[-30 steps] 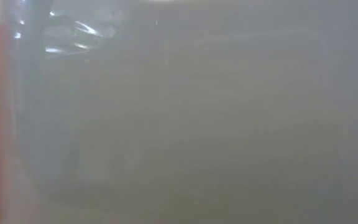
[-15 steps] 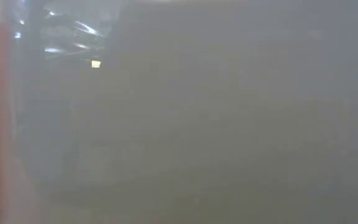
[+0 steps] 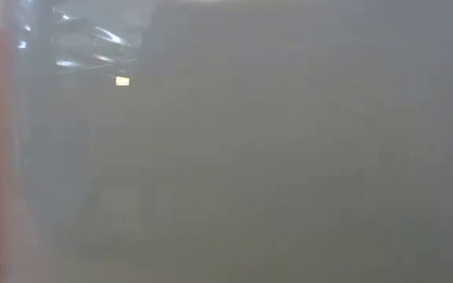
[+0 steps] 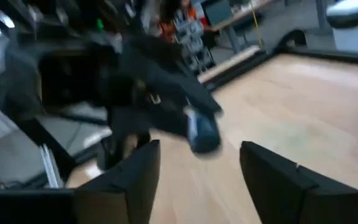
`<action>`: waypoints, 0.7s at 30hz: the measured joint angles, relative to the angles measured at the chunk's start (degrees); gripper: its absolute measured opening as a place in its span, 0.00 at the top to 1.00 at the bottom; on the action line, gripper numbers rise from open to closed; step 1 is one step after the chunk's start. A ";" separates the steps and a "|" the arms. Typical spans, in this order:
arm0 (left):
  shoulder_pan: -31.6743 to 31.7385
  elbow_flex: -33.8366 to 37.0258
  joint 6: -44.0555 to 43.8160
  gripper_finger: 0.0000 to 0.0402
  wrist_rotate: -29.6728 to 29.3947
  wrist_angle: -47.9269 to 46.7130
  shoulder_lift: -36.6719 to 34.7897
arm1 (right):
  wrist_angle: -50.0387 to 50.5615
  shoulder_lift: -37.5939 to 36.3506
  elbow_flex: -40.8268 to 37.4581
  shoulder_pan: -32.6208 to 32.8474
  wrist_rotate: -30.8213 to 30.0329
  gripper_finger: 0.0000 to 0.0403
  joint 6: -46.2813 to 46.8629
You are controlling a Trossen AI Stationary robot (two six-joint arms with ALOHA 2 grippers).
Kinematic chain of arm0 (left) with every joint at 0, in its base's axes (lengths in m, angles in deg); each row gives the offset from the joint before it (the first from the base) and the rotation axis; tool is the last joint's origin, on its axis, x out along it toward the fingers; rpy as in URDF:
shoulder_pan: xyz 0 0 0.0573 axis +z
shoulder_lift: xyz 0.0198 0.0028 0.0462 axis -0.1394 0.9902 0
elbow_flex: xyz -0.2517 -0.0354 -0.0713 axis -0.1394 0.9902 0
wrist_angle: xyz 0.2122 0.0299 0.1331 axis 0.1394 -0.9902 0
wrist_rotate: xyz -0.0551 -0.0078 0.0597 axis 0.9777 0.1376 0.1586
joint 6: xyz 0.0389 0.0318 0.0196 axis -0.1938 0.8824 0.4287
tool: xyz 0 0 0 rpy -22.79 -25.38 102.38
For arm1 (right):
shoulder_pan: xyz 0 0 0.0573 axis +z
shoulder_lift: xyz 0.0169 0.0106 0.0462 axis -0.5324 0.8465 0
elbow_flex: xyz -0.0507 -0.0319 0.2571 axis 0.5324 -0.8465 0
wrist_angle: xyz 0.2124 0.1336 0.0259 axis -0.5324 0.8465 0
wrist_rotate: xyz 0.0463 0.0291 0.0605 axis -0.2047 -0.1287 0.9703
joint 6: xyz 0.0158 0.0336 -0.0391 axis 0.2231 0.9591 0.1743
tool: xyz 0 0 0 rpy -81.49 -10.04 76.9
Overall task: Pick & Place Food Item
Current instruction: Put the blue food coloring bottle into the black bin
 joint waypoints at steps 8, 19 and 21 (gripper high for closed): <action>0.05 -0.02 -1.04 0.84 1.77 0.84 0.01 | -10.01 6.28 0.19 -2.53 0.23 0.36 1.67; 0.17 -0.04 -0.78 0.84 2.16 0.91 -0.01 | -11.44 6.38 0.21 -2.99 3.27 0.50 2.15; 0.17 -0.04 -0.80 0.83 2.16 0.91 -0.01 | -11.07 6.42 0.21 -2.99 3.26 0.55 2.32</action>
